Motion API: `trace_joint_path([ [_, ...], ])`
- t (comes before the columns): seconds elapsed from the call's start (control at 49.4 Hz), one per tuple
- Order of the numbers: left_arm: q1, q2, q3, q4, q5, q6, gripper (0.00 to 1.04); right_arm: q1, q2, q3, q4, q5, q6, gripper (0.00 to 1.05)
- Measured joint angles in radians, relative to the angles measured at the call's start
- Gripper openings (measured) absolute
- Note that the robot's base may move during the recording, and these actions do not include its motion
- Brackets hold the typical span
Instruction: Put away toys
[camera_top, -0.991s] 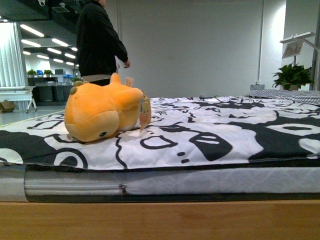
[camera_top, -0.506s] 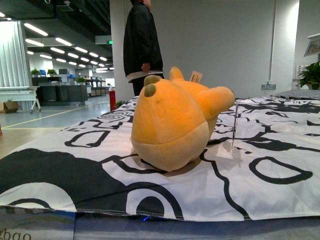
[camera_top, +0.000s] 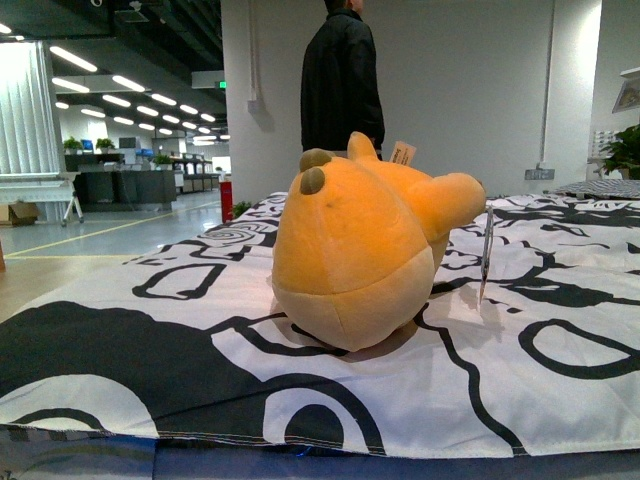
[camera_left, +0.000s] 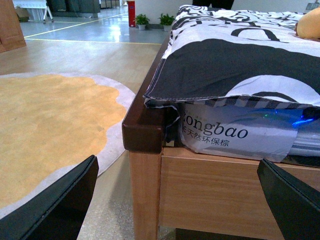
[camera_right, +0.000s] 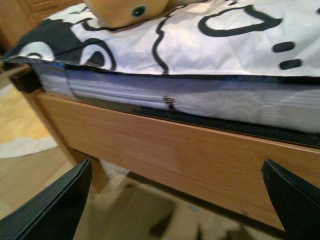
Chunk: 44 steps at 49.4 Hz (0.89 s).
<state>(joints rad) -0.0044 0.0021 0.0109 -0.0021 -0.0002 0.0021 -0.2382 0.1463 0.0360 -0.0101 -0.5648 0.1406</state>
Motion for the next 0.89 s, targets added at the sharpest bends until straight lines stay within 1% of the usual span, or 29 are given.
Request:
trace_joint_path([
  [0.061,0.000,0.000,0.000,0.000,0.000,0.000,0.99,-0.038,0.018,0.008,0.026,-0.068,0.018,1.04],
  [0.121,0.000,0.000,0.000,0.000,0.000,0.000,0.99,-0.066,0.041,0.026,0.064,-0.090,0.036,1.04],
  [0.263,0.000,0.000,0.000,0.000,0.000,0.000,0.99,-0.082,0.118,0.061,0.161,-0.087,0.055,1.04],
  [0.344,0.000,0.000,0.000,0.000,0.000,0.000,0.99,-0.066,0.230,0.109,0.269,-0.053,0.054,1.04],
  [0.445,0.000,0.000,0.000,0.000,0.000,0.000,0.99,-0.003,0.392,0.192,0.400,0.017,0.047,1.04],
  [0.506,0.000,0.000,0.000,0.000,0.000,0.000,0.99,0.046,0.474,0.254,0.443,0.060,0.038,1.04],
  [0.607,0.000,0.000,0.000,0.000,0.000,0.000,0.99,0.143,0.596,0.359,0.483,0.145,0.003,1.04],
  [0.667,0.000,0.000,0.000,0.000,0.000,0.000,0.99,0.185,0.648,0.402,0.496,0.177,-0.017,1.04],
  [0.89,0.000,0.000,0.000,0.000,0.000,0.000,0.99,0.296,0.847,0.547,0.542,0.277,-0.071,1.04],
])
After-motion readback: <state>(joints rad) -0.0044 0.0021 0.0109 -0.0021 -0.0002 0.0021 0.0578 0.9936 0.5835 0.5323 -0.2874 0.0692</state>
